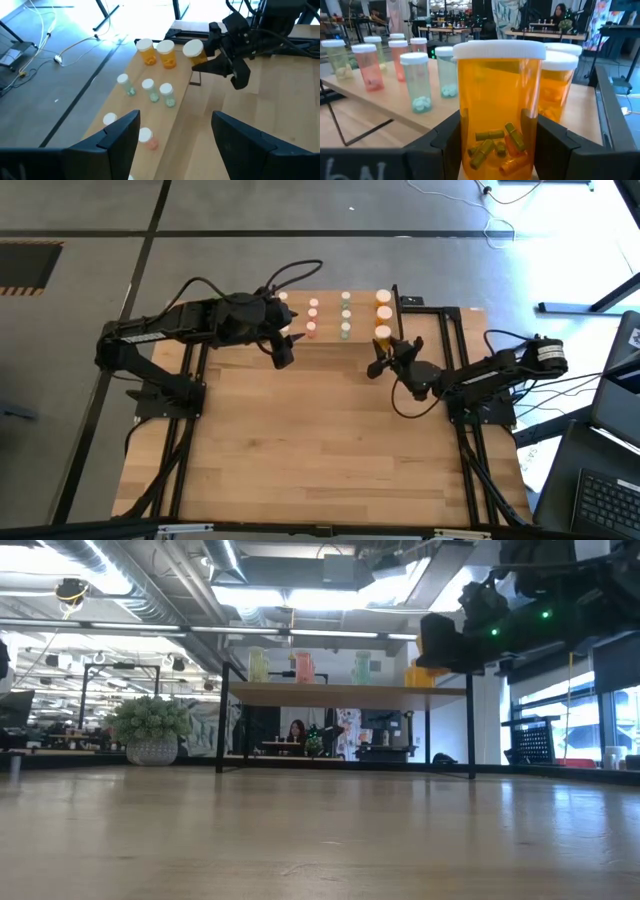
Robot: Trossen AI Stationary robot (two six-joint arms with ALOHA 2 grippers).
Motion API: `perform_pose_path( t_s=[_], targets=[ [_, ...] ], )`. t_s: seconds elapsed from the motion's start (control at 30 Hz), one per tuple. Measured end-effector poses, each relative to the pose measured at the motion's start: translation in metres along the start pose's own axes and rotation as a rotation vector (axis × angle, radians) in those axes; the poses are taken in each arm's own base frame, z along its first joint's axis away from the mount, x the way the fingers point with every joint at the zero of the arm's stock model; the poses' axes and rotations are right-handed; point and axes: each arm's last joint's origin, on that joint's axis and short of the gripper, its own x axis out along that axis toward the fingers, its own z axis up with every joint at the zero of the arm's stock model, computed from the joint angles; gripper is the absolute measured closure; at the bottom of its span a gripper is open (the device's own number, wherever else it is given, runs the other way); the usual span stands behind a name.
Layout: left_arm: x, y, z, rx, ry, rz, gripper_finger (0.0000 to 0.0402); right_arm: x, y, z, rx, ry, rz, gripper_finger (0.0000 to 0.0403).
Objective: Pick and place medicine bottles onto shelf by color
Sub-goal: Put the orange pill bottle on the shelf aligned with the other orange pill bottles
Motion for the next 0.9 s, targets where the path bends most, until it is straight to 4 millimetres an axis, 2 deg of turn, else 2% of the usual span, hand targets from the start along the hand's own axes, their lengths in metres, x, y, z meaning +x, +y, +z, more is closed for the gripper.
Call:
perform_pose_path(
  t_s=[0.33,0.67,0.9],
  targets=[
    [0.000,0.000,0.000,0.002,0.003,-0.001,0.0160,0.003,-0.003,0.003,-0.037,-0.029,-0.069,0.0215],
    [0.000,0.000,0.000,0.002,0.003,-0.003,0.0160,0.010,-0.005,-0.007,-0.025,-0.008,-0.121,0.0215],
    [0.000,0.000,0.000,0.003,0.003,-0.003,0.0160,0.014,-0.007,-0.006,-0.012,-0.017,-0.138,0.0215]
  ],
)
